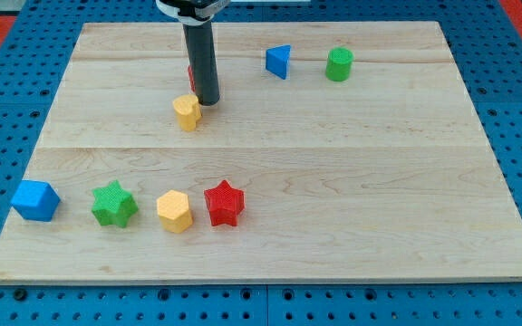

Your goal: Point your arm towards red star

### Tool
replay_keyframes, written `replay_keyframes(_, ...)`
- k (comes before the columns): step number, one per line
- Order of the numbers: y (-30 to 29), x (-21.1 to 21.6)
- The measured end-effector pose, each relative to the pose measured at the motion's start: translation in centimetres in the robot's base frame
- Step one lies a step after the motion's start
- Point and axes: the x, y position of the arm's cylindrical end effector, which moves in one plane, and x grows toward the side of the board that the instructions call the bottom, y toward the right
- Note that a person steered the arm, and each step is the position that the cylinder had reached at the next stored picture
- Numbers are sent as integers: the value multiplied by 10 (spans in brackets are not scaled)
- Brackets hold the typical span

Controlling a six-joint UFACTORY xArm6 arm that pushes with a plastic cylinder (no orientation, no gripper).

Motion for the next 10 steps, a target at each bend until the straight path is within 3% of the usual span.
replay_keyframes(2,2,8)
replay_keyframes(3,53,10)
replay_keyframes(5,122,77)
replay_keyframes(7,122,162)
replay_keyframes(10,47,206)
